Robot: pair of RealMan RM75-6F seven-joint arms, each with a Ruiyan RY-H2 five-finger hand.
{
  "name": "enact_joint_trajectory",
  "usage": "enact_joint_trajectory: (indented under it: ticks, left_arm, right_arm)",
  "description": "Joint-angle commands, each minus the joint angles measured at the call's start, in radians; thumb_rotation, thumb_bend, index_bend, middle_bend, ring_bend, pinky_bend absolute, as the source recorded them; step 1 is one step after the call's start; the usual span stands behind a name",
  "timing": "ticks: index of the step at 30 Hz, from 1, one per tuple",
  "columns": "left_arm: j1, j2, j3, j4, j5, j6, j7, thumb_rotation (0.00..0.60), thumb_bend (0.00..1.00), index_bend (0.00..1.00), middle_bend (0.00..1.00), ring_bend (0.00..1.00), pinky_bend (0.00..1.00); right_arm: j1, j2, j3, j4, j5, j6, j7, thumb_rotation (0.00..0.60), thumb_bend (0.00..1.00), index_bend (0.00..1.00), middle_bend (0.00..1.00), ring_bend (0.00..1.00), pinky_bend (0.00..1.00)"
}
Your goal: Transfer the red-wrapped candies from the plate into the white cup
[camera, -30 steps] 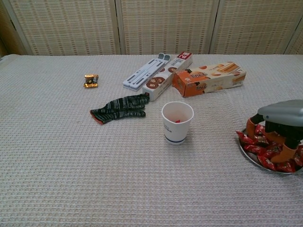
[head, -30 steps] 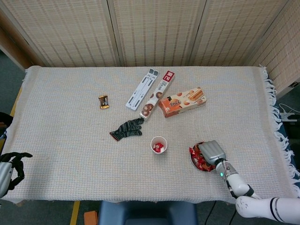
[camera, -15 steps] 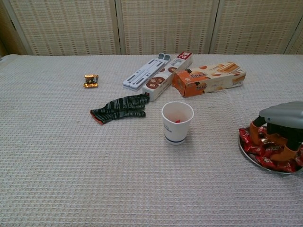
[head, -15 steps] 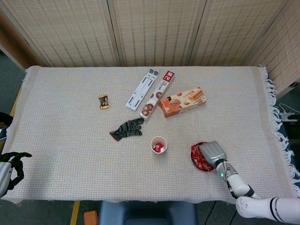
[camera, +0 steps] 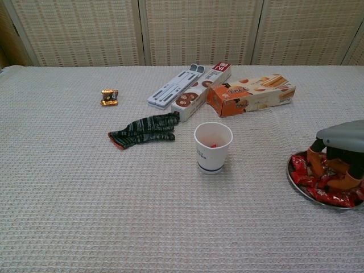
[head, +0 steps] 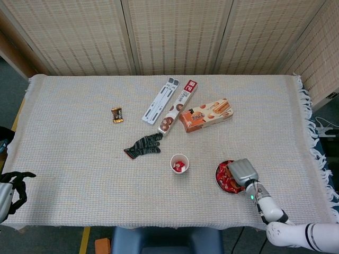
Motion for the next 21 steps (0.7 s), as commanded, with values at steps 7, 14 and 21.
enact_joint_trajectory:
  ticks: [7, 14, 21]
  left_arm:
    - [0.000, 0.000, -0.002, 0.001, -0.003, 0.001, -0.003, 0.600, 0.42, 0.35, 0.23, 0.27, 0.28]
    - [0.000, -0.002, -0.001, -0.001, -0.002, 0.000, 0.010, 0.600, 0.42, 0.34, 0.23, 0.27, 0.28]
    - [0.000, -0.005, -0.001, -0.001, -0.002, -0.001, 0.019, 0.600, 0.42, 0.35, 0.23, 0.27, 0.28]
  right_arm:
    - [-0.014, 0.063, 0.026, -0.098, -0.065, 0.057, 0.031, 0.600, 0.32, 0.61, 0.82, 0.76, 0.98]
    - [-0.007, 0.117, 0.082, -0.214, -0.135, 0.085, 0.072, 0.600, 0.32, 0.61, 0.82, 0.76, 0.98]
    - [0.044, 0.084, 0.159, -0.245, -0.138, 0.068, 0.088, 0.600, 0.33, 0.61, 0.82, 0.76, 0.98]
